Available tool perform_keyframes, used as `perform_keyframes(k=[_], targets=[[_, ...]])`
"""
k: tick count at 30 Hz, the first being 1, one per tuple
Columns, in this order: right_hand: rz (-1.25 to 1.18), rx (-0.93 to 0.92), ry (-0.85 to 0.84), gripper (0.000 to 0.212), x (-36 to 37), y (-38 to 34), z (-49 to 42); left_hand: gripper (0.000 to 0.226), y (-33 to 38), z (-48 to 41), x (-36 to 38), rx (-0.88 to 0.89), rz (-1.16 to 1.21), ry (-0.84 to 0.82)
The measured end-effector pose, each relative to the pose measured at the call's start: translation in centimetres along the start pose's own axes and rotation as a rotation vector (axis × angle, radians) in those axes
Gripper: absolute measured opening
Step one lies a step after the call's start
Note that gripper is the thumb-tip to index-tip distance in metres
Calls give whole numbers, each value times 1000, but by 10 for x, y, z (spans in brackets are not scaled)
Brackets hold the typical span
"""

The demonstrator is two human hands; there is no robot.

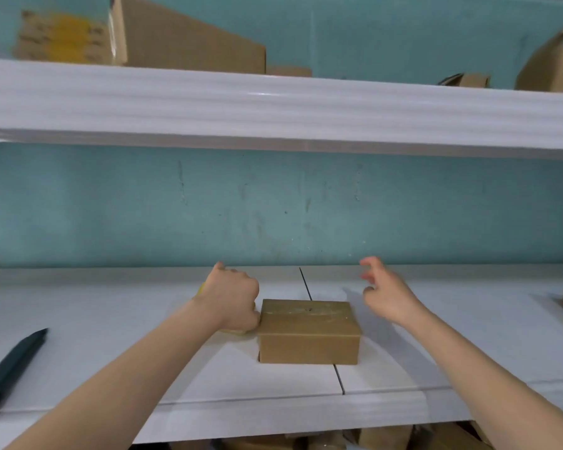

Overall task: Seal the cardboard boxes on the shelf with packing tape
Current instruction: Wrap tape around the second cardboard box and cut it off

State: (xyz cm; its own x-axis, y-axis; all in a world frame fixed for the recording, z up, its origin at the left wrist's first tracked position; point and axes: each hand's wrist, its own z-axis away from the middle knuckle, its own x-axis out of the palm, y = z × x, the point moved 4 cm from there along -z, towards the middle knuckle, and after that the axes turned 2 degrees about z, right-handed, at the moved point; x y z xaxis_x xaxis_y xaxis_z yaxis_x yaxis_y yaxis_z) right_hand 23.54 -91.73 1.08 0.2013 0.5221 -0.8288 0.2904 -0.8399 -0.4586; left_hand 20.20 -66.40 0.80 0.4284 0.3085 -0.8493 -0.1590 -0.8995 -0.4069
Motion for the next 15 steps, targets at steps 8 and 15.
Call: perform_keyframes(k=[8,15], targets=[[472,-469,-520,119,75,-79,28,34,-9,1,-2,-104,88,-45],[298,-450,-534,106,65,-92,30,58,-40,23,0,-347,419,-72]])
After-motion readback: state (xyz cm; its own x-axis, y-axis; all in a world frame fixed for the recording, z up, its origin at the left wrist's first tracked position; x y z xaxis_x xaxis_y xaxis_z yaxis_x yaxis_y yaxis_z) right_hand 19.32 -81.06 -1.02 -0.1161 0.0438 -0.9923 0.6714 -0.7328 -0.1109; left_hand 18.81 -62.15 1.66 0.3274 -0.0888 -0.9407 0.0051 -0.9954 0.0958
